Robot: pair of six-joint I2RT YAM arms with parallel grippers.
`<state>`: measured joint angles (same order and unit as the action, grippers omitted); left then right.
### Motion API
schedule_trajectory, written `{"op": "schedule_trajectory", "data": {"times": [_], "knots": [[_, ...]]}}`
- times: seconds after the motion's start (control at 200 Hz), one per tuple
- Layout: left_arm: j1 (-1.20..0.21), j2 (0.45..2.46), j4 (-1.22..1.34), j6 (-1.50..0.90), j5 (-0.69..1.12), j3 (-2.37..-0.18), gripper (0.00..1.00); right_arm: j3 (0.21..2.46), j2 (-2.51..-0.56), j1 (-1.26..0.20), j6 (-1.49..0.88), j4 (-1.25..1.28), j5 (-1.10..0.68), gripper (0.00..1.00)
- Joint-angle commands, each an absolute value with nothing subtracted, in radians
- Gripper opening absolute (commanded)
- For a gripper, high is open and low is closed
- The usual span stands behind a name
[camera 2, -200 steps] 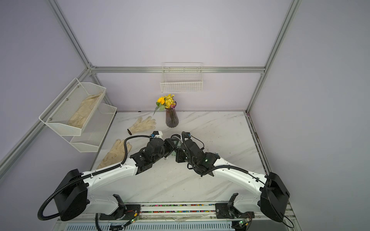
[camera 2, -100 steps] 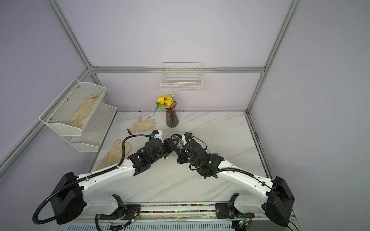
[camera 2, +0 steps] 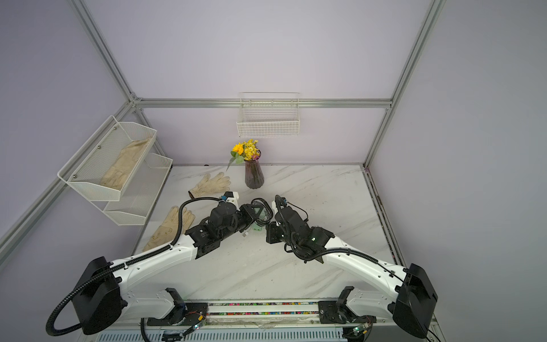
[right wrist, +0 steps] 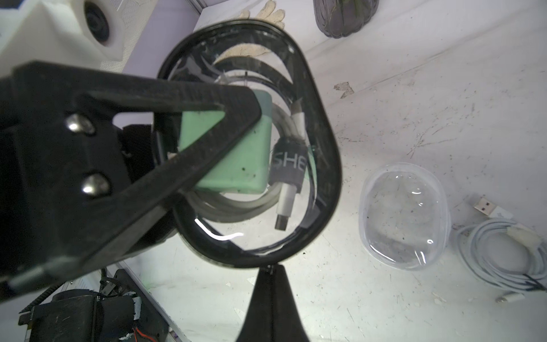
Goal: Pack away charging kits
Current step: Zip the zipper on the storage bag.
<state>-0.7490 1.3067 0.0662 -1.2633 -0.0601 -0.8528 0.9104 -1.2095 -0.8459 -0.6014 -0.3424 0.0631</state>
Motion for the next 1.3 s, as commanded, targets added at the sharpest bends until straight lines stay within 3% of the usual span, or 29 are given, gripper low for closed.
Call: {"op": "schedule_trajectory", "data": {"times": [0.0, 0.355, 0.725, 0.98, 1.295], "knots": [[-0.704, 1.251, 0.093, -1.211, -0.002, -0.865, 0.16, 0.917, -1.190, -0.822, -0.548, -0.455, 0.102, 0.00], [-0.568, 1.231, 0.045, -1.093, 0.384, -0.847, 0.08, 0.982, -1.194, -0.767, -0.392, -0.492, 0.050, 0.00], [-0.440, 1.186, 0.034, -0.965, 0.704, -0.792, 0.07, 1.063, -1.220, -0.766, -0.260, -0.520, 0.052, 0.00], [-0.436, 1.195, 0.046, -0.879, 0.806, -0.790, 0.07, 1.131, -1.230, -0.765, -0.158, -0.555, 0.091, 0.00], [-0.392, 1.153, 0.160, -0.929, 0.827, -0.718, 0.02, 1.172, -1.239, -0.772, -0.060, -0.623, -0.024, 0.00]]}}
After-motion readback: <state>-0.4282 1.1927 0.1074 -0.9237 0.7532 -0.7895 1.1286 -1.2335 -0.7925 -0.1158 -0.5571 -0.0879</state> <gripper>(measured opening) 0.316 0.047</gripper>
